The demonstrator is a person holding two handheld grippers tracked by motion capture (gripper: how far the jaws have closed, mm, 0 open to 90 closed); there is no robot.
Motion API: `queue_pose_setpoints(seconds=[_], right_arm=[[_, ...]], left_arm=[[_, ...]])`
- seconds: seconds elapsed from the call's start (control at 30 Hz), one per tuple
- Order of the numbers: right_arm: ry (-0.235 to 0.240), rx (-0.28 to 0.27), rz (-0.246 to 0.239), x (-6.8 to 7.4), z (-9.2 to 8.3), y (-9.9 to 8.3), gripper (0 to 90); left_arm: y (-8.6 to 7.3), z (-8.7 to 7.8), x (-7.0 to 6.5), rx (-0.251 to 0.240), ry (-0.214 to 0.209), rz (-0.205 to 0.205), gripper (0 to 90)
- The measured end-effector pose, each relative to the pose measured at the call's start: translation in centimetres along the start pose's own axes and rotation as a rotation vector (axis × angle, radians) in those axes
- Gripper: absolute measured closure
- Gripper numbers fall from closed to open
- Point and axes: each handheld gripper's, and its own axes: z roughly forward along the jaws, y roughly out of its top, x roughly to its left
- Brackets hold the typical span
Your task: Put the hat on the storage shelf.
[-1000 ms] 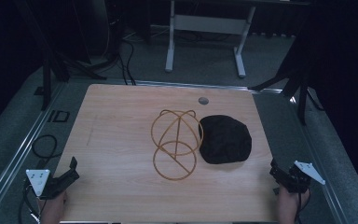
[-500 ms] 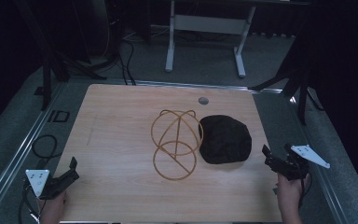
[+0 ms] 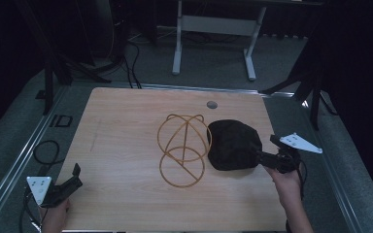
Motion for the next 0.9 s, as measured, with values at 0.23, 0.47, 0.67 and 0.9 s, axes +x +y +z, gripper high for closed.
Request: queue_pose_setpoints(seconds=[0.23, 0.47, 0.67, 0.9], right_arm=[[-0.007, 0.082, -0.054, 0.4, 2.9, -0.8, 22.6], [-0.019, 0.171, -0.047, 0.7, 5.1, -2.1, 31.9], [-0.056, 0.237, -0.047, 0.8, 6.3, -3.2, 42.7], [-0.086, 0.261, -0.051, 1.0, 7.1, -3.7, 70.6]], left_arm=[[0.0, 0.0, 0.0, 0.001, -0.007, 0.000, 0.5], [0.0, 0.0, 0.0, 0.002, -0.008, 0.000, 0.5], [0.0, 0.0, 0.0, 0.004, -0.010, 0.002, 0.5], [0.0, 0.0, 0.0, 0.003, -0.011, 0.000, 0.5]])
